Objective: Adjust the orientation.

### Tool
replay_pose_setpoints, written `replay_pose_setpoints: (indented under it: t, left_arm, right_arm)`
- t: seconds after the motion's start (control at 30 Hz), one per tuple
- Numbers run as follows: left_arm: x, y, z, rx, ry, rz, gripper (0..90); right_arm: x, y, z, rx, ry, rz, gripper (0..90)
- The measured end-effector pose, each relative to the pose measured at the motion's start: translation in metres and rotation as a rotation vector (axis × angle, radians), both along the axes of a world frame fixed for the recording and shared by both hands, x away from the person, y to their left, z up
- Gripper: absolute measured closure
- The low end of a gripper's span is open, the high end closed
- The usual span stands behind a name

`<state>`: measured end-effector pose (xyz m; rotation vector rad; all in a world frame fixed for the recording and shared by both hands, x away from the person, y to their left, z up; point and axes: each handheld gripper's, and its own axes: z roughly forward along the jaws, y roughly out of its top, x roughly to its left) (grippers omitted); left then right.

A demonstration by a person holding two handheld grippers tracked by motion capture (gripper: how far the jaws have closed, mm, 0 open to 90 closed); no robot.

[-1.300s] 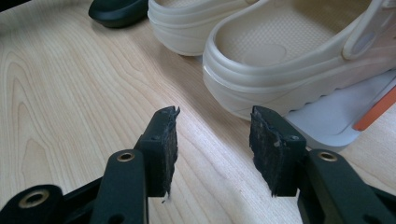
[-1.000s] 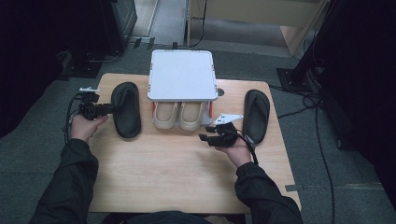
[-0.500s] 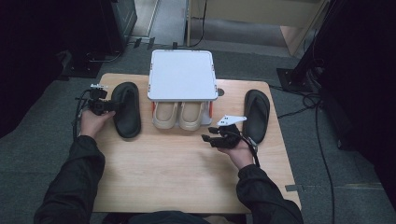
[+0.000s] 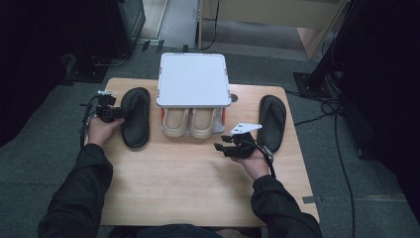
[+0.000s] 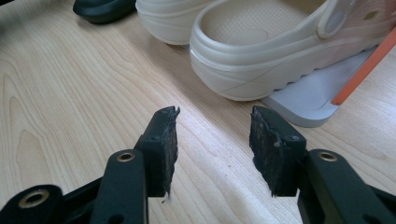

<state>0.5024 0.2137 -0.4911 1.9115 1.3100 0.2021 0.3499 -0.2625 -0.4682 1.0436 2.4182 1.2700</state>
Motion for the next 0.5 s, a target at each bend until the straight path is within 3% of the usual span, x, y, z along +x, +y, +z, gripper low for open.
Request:
replay_pose_setpoints:
  t: [0.23,0.5]
  left_arm:
    - [0.0001,-0.0057,-0.0002,-0.028,0.008,-0.030,67.2]
    - [0.0003,-0.0052,0.0002,-0.037,0.018,-0.025,67.6]
  right_arm:
    - [0.0001,0.0002,0.0001,0.001,0.001,0.001,52.1]
    - [0.0004,0.0003,-0.0003,0.000,0.001,0.003,52.1]
